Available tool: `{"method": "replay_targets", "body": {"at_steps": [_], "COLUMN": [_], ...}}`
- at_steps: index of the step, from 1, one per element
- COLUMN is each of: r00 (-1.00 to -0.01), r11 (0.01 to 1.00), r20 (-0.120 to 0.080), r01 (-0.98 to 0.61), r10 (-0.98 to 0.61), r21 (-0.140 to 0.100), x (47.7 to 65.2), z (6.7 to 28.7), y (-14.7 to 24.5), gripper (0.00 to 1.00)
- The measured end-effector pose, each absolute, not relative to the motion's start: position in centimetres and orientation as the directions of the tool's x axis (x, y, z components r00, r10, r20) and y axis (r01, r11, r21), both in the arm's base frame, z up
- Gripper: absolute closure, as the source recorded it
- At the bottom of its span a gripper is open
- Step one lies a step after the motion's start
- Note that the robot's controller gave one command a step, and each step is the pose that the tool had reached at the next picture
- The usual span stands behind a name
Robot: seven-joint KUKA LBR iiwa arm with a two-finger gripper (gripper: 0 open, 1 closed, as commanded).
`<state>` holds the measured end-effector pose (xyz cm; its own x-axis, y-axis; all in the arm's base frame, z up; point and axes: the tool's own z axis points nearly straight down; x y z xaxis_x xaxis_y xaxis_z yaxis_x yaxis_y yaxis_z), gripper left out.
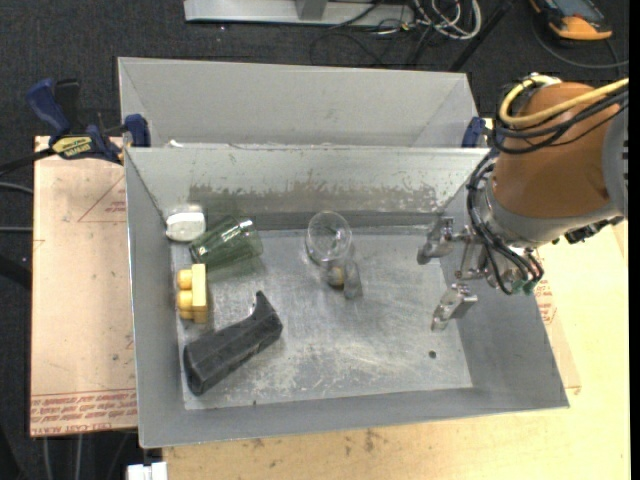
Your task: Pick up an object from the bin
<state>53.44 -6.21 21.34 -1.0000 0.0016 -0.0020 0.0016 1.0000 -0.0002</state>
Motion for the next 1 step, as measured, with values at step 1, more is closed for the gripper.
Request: {"method": "replay_targets", "body": {"at_steps": [1], "r00": [-0.990], "r11": [0.990], "r20": [-0.007], "r01": [-0.142], "r10": [-0.142], "r21": [0.005], "x": [52.20], "z": [15.08], "y": [-4.46], "gripper": [0.00]}}
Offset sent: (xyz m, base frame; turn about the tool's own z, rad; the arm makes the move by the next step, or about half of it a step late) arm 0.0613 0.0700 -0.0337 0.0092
